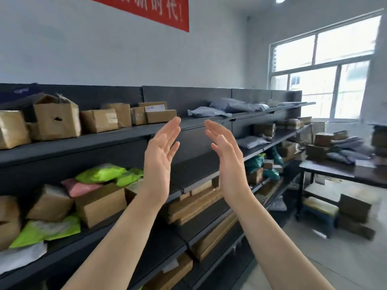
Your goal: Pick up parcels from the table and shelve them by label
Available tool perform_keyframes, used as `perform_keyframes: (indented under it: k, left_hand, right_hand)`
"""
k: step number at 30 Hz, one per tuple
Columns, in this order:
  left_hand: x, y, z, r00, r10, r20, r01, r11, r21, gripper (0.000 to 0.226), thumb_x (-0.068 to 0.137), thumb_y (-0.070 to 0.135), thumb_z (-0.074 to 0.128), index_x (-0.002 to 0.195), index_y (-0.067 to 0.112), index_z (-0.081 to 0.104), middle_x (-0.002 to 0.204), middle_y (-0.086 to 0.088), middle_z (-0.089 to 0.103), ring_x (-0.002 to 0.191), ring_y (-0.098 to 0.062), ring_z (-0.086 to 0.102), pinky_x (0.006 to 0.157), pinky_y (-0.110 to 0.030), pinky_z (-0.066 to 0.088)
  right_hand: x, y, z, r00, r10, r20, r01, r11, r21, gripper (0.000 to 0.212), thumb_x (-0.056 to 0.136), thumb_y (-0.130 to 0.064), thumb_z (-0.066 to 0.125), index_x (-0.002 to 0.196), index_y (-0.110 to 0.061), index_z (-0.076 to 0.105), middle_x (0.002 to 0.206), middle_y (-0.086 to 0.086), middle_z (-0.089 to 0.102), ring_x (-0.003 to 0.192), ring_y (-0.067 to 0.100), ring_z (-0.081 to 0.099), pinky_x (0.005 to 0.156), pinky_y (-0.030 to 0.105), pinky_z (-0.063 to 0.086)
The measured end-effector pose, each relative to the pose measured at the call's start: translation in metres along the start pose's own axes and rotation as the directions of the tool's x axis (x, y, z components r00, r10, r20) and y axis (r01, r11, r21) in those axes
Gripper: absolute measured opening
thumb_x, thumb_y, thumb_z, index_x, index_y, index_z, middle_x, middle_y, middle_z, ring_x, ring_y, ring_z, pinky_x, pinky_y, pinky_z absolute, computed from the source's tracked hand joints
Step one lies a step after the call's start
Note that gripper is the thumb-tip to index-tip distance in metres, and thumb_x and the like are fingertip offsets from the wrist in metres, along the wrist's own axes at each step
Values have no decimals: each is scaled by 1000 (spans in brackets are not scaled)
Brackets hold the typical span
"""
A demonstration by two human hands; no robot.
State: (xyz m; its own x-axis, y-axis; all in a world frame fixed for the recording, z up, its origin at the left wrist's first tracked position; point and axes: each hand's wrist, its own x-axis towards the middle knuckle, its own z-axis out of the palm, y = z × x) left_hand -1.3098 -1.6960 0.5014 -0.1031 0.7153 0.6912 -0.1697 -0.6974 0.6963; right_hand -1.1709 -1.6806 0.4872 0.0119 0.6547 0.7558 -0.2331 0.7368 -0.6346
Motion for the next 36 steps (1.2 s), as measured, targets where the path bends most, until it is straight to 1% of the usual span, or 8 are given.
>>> perform_keyframes:
  k: [4,8,11,17,21,24,32,36]
  left_hand:
    - [41,-43,24,995,12,104,3,990,-141,46,96,34,32,133,23,59,140,10,63,133,-7,54,115,-33,38]
    - [73,-92,70,980,-37,194,87,963,-255,41,93,31,37,124,28,64,136,11,66,131,-7,55,115,-36,36]
    - [88,-128,110,959,-70,274,158,937,-313,44,93,32,37,127,26,63,137,10,66,131,-6,56,115,-37,36]
    - [119,-198,199,921,-70,383,239,878,-415,42,91,31,36,122,28,64,136,10,66,131,-7,55,112,-34,38]
    - [154,-248,265,906,-58,420,273,837,-474,42,90,31,37,121,27,65,132,12,68,129,-6,57,104,-27,42]
    - [188,-284,320,906,-56,419,285,814,-506,41,89,31,38,119,27,66,128,14,70,127,-6,59,105,-29,43]
    - [278,-380,459,904,-44,426,307,761,-572,42,89,30,39,121,25,66,127,11,71,128,-9,59,110,-34,42]
    - [315,-441,514,901,-55,430,317,759,-568,42,91,29,37,122,25,66,133,10,68,130,-6,56,115,-33,36]
  right_hand:
    - [29,14,-44,991,-57,-122,48,996,-81,37,88,-50,49,120,-40,65,127,-22,69,129,5,58,117,41,38]
    - [47,25,-101,967,-83,-240,35,979,-199,31,94,-41,48,120,-35,64,133,-6,68,127,13,60,115,45,39]
    - [57,30,-146,944,-116,-309,28,961,-275,29,96,-34,44,116,-37,66,131,-4,68,126,16,62,114,49,39]
    - [80,45,-238,900,-193,-392,34,926,-376,33,97,-33,45,105,-47,74,129,2,70,120,17,66,101,39,47]
    - [111,61,-314,888,-214,-406,22,904,-428,33,96,-32,45,103,-46,75,131,5,70,122,20,64,108,45,46]
    - [145,70,-378,880,-239,-410,15,878,-478,35,97,-33,43,102,-49,74,131,3,69,123,18,65,108,44,46]
    - [241,111,-533,871,-268,-411,57,887,-458,33,97,-30,40,119,-28,63,129,1,69,124,22,63,99,32,49]
    - [272,149,-601,873,-238,-426,37,903,-428,47,95,-35,30,135,-23,53,143,1,59,136,19,54,111,32,41]
